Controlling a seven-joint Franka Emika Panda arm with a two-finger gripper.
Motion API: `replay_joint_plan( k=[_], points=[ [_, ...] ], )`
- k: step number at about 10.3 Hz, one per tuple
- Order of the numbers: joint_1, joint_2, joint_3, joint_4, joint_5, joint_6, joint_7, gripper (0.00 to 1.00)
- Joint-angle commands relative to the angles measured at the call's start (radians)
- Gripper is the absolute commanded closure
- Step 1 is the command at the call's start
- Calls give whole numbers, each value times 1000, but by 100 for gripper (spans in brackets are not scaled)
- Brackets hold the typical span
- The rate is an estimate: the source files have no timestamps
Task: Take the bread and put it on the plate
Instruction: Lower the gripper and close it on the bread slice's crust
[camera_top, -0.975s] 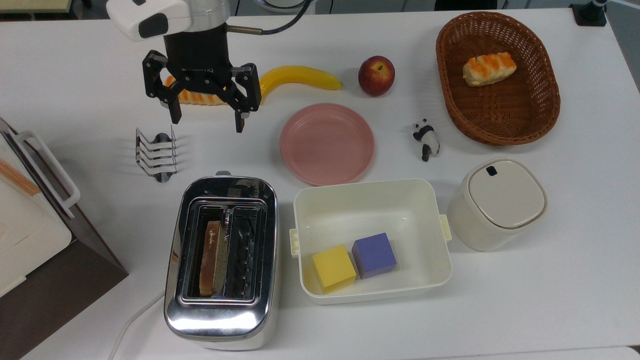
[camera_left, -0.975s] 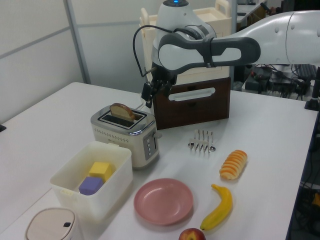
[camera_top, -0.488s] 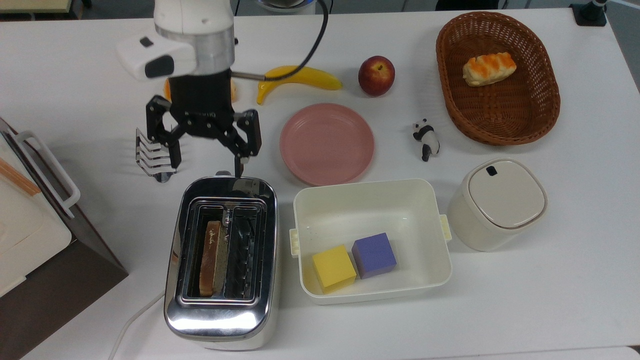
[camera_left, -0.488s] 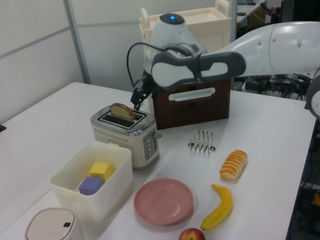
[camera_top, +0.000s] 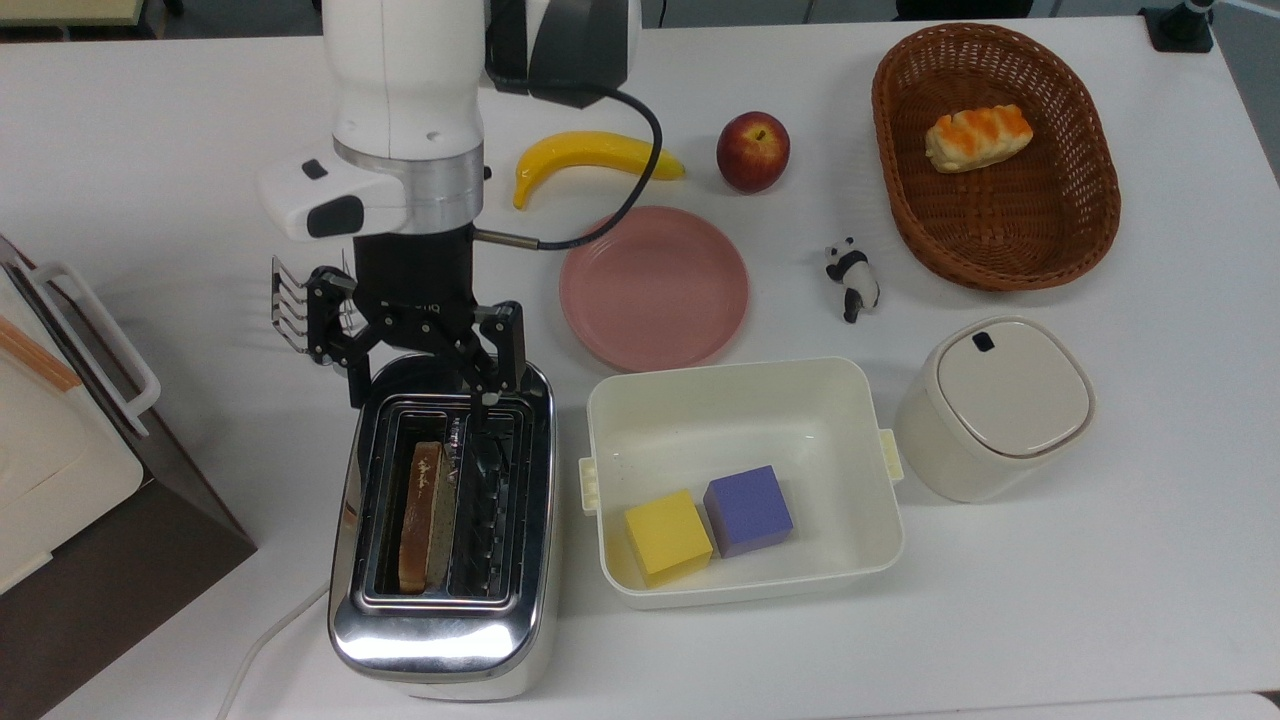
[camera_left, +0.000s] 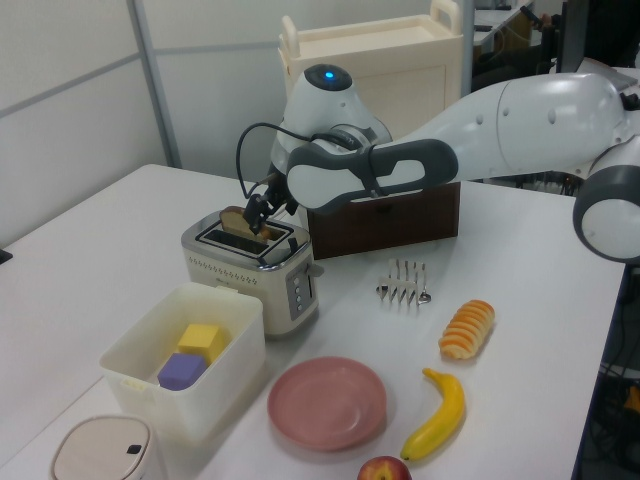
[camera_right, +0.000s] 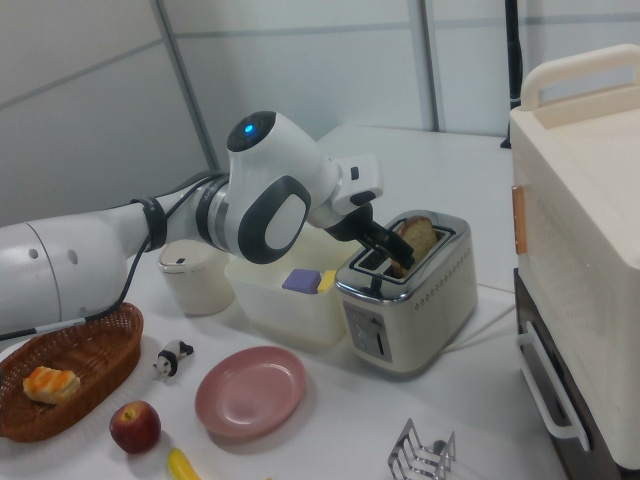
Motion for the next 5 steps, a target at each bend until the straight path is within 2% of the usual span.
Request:
replay_joint_plan(
  k=[1,5],
  points=[
    [2,50,-4,82,2,21,20,12],
    [4,79,-3,84,-53,72,20,77]
  ],
)
